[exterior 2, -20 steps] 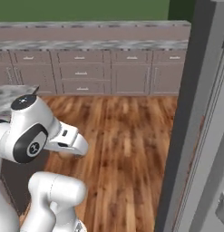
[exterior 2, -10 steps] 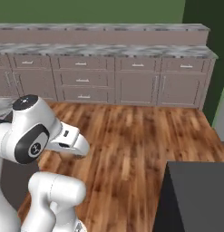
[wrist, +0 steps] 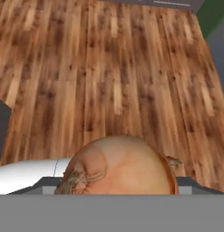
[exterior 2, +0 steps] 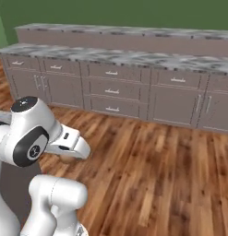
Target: Place the cold items (mango and onion) from the fridge in one tupperware on the dining counter. Place the warm items (hot dog and kebab skewer) in the stove area in another tupperware.
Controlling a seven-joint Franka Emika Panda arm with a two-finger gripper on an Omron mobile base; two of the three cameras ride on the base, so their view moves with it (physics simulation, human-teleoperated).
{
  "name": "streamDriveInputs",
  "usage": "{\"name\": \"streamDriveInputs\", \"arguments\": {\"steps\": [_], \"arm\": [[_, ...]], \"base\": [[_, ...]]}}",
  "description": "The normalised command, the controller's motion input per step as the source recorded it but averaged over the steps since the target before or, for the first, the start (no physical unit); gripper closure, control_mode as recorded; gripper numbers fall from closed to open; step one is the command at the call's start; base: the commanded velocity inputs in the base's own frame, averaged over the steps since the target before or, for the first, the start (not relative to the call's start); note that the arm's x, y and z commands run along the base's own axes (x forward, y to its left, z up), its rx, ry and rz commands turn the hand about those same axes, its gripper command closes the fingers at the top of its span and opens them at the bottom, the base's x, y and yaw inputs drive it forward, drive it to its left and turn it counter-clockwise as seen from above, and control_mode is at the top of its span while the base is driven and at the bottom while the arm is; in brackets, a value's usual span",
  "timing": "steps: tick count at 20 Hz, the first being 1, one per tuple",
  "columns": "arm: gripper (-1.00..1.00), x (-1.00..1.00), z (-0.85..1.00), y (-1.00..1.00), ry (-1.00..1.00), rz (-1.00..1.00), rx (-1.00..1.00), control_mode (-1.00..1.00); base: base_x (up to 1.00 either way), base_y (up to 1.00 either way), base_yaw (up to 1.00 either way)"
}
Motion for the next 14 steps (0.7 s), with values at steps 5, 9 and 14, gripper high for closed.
{"name": "streamDriveInputs", "arguments": {"steps": [5, 9, 14], "arm": [[1.0, 0.0, 0.0, 0.0, 0.0, 0.0, 0.0, 1.0], [1.0, 0.0, 0.0, 0.0, 0.0, 0.0, 0.0, 1.0], [1.0, 0.0, 0.0, 0.0, 0.0, 0.0, 0.0, 1.0]], "base": [[1.0, -0.17, 0.41], [1.0, -0.34, 0.42], [1.0, -0.59, 0.49]]}}
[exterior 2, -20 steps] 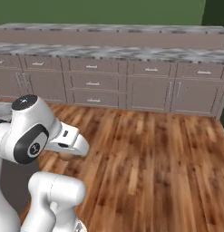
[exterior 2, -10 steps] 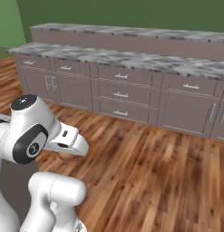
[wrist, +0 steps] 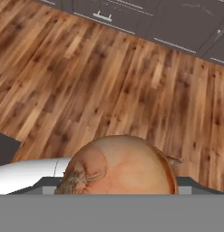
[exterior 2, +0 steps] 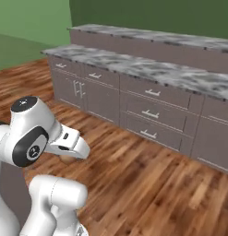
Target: Place the cold items (mango and onion) from the fridge in one tupperware on the dining counter. Place the warm items (hot dog and kebab skewer) in the stove area in another tupperware.
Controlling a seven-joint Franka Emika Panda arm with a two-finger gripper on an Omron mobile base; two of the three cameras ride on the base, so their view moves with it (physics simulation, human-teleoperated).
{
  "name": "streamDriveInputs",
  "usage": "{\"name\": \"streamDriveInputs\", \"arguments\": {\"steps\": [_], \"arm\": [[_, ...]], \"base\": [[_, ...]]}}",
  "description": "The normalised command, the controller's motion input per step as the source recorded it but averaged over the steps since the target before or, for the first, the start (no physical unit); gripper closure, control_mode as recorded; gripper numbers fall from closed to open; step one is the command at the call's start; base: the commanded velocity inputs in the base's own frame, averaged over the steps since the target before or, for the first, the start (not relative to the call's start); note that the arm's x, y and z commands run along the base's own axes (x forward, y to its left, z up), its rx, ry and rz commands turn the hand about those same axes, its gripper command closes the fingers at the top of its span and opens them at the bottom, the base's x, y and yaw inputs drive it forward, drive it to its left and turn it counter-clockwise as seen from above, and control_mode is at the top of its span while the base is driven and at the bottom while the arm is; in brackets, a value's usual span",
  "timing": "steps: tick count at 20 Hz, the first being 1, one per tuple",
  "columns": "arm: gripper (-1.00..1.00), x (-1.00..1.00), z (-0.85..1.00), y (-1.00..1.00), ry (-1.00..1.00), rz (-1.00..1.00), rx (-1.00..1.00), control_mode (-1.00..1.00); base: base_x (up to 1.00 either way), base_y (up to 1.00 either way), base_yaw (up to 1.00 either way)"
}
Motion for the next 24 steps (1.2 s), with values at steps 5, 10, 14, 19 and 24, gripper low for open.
{"name": "streamDriveInputs", "arguments": {"steps": [5, 10, 14, 19, 24], "arm": [[1.0, 0.0, 0.0, 0.0, 0.0, 0.0, 0.0, 1.0], [1.0, 0.0, 0.0, 0.0, 0.0, 0.0, 0.0, 1.0], [1.0, 0.0, 0.0, 0.0, 0.0, 0.0, 0.0, 1.0], [1.0, 0.0, 0.0, 0.0, 0.0, 0.0, 0.0, 1.0], [1.0, 0.0, 0.0, 0.0, 0.0, 0.0, 0.0, 1.0]], "base": [[1.0, -0.61, 0.52], [0.94, -0.55, 0.56], [0.98, -0.35, 0.61], [1.0, -0.29, 0.63], [1.0, -0.45, 0.58]]}}
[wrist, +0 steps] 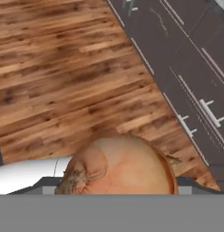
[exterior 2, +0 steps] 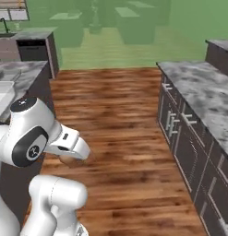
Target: Place the cold items (mango and onion) from the fridge in one tupperware on the dining counter. Place the warm items (hot dog and kebab skewer) in the stove area in another tupperware.
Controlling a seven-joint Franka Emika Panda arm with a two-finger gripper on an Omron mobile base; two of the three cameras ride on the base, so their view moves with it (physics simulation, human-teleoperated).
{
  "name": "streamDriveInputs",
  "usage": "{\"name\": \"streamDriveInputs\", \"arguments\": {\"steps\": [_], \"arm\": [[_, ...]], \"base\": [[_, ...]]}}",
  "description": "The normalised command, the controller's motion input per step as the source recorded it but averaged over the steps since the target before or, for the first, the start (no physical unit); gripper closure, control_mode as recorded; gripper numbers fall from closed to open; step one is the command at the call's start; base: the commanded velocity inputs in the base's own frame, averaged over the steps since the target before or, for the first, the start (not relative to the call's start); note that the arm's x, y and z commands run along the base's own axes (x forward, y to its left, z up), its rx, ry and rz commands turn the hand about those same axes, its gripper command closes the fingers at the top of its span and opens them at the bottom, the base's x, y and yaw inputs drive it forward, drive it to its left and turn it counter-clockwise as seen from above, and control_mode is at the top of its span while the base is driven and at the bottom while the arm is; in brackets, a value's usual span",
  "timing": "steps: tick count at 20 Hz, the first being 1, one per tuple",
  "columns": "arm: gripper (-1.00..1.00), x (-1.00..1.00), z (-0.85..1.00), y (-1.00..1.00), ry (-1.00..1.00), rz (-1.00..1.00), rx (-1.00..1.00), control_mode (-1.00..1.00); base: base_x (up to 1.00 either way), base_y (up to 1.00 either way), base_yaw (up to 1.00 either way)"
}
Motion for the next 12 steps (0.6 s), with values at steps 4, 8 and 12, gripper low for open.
{"name": "streamDriveInputs", "arguments": {"steps": [4, 8, 12], "arm": [[1.0, 0.0, 0.0, 0.0, 0.0, 0.0, 0.0, 1.0], [1.0, 0.0, 0.0, 0.0, 0.0, 0.0, 0.0, 1.0], [1.0, 0.0, 0.0, 0.0, 0.0, 0.0, 0.0, 1.0]], "base": [[1.0, -0.49, 0.58], [0.95, -0.52, 0.58], [0.87, -0.52, 0.58]]}}
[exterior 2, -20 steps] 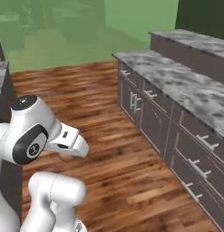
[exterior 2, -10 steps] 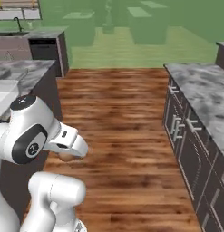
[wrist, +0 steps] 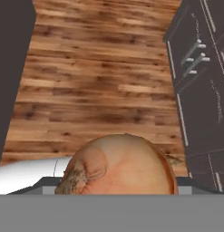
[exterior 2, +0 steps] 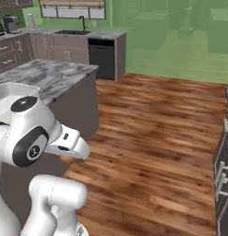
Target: Place the cold items (mango and onion) from the fridge in one tupperware on the dining counter. Place the warm items (hot dog and kebab skewer) in the stove area in another tupperware.
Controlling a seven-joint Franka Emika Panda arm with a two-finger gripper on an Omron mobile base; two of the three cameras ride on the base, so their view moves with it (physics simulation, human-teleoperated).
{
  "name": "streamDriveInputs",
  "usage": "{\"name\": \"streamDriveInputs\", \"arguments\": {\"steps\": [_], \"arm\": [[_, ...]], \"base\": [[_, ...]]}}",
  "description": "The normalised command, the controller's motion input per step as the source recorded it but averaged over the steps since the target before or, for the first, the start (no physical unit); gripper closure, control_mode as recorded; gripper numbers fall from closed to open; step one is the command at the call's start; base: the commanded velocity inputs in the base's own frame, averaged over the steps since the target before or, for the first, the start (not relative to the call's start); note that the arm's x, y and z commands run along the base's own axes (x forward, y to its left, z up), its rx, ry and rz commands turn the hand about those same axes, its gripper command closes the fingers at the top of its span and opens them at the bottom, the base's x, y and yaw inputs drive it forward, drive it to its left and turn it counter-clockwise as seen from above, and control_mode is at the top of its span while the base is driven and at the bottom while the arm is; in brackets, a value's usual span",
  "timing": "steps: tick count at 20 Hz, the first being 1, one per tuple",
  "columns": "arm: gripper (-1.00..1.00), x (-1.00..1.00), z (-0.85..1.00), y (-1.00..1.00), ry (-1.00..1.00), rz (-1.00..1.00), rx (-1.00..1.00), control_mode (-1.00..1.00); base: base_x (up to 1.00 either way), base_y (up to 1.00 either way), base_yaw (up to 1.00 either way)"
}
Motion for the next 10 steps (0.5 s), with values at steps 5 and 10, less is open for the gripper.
{"name": "streamDriveInputs", "arguments": {"steps": [5, 10], "arm": [[1.0, 0.0, 0.0, 0.0, 0.0, 0.0, 0.0, 1.0], [1.0, 0.0, 0.0, 0.0, 0.0, 0.0, 0.0, 1.0]], "base": [[0.67, -0.44, 0.61], [0.49, -0.4, 0.62]]}}
